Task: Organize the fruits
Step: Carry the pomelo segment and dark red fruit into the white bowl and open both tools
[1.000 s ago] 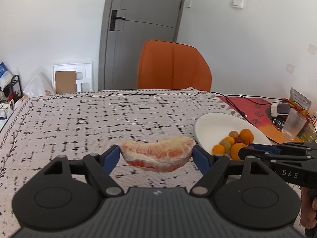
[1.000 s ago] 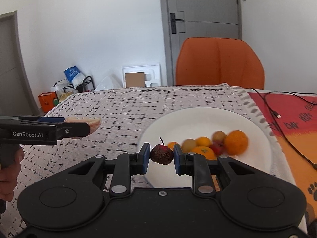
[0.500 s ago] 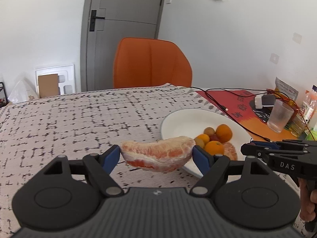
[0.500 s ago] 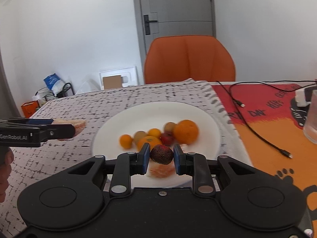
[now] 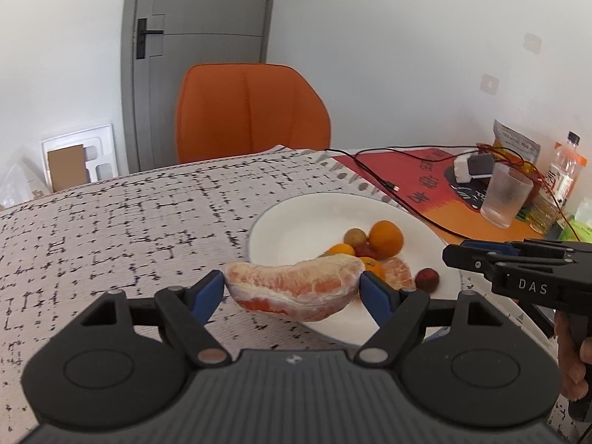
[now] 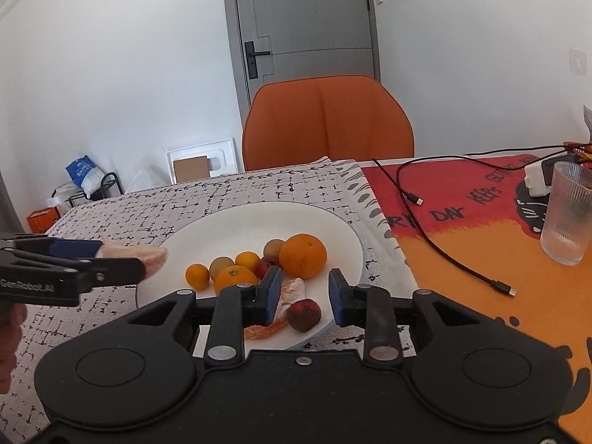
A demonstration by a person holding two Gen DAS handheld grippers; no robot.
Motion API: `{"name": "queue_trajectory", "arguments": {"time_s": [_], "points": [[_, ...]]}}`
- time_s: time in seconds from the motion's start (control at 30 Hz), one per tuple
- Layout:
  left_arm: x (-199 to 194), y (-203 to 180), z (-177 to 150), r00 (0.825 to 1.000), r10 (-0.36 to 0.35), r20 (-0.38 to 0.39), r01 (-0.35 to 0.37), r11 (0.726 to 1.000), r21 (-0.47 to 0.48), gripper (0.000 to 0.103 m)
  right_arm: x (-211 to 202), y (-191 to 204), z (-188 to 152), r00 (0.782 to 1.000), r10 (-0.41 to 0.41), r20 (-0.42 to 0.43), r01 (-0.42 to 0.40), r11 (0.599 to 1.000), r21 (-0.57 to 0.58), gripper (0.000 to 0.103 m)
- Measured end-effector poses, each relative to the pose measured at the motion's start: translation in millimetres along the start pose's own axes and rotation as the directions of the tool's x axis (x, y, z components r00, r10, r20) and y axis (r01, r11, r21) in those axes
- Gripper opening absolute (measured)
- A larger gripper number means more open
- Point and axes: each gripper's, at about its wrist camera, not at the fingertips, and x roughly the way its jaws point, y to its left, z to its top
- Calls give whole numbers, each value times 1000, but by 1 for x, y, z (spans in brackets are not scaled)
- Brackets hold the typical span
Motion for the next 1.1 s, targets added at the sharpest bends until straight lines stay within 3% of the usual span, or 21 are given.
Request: {"name": "queue_trajectory", "arguments": {"time_s": [0.3,0.73,0.87,1.1], "points": [[8,-22,5,999,-27,-16,28,998,53,79,-8,-5,-5,1000,26,5,-26,999,28,29],[-17,-1,5,998,70,4,-70,997,27,85,-13,0,-11,998,66,-7,-65,997,50,35],[-29,7,2,996,91,11,-91,996,12,86,-18,8,-11,997,71,-3,-70,997,41,44],[-51,17,0,992,126,33,-126,992,0,92,-26,19,-9,996,91,2,-91,995,35,47]]}}
